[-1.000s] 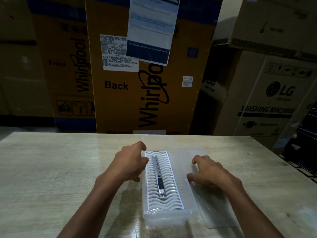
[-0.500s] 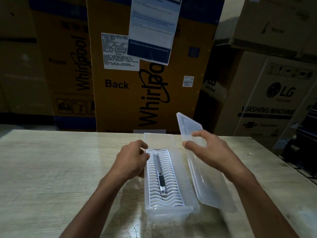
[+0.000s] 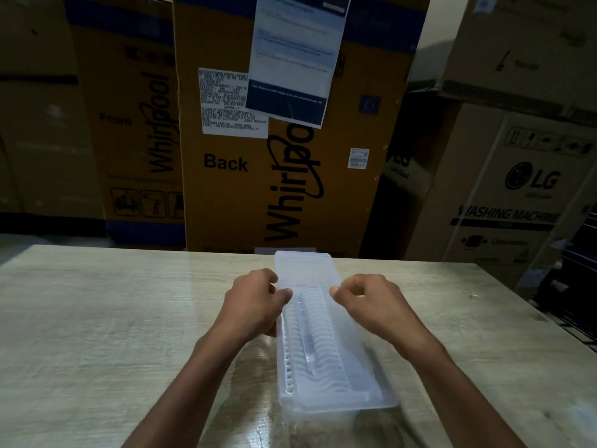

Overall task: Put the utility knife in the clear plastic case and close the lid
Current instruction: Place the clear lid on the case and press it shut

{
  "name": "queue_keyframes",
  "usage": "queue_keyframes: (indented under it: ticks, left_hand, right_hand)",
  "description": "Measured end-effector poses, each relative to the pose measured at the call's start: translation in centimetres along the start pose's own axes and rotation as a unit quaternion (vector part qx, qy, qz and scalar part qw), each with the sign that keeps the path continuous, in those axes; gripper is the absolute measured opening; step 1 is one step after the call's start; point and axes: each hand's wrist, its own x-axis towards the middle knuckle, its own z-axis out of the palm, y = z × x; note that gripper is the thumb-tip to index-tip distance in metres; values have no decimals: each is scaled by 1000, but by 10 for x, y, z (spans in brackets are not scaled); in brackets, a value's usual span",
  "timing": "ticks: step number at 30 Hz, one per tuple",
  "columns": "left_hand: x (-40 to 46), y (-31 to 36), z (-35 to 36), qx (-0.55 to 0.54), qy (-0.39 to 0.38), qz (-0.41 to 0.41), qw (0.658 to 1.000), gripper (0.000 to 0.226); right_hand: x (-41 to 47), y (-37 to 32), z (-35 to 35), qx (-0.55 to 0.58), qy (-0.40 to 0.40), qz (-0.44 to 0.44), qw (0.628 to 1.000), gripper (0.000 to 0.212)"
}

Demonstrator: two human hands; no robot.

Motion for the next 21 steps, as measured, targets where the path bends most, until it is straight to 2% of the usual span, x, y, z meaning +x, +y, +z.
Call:
queue_keyframes:
  ticks: [3, 7, 10, 14, 16, 17, 19, 21]
  left_hand:
    - [1, -1, 2, 7, 6, -2, 1000, 45]
    - [6, -5, 2, 19, 13, 11, 1000, 38]
    - [8, -5, 2, 31, 20, 17, 999, 6]
    - [12, -9, 5, 38, 26, 15, 999, 12]
    - [12, -10, 4, 28, 18, 15, 999, 5]
    - [12, -11, 4, 24, 14, 12, 1000, 9]
    - [14, -11, 4, 22, 11, 10, 1000, 40]
    - [14, -11, 4, 23, 6, 11, 1000, 51]
  right_hand:
    - [1, 2, 1, -15, -3, -9, 1000, 35]
    - [1, 2, 2, -38, 0, -30, 999, 46]
    - [2, 2, 5, -39, 4, -42, 998, 47]
    - [4, 3, 8, -42, 1, -47, 998, 49]
    - [5, 5, 8, -41, -4, -47, 998, 48]
    - [5, 6, 8, -41, -5, -46, 998, 47]
    - [6, 7, 8, -39, -4, -48, 998, 45]
    - [6, 8, 8, -36, -2, -49, 998, 43]
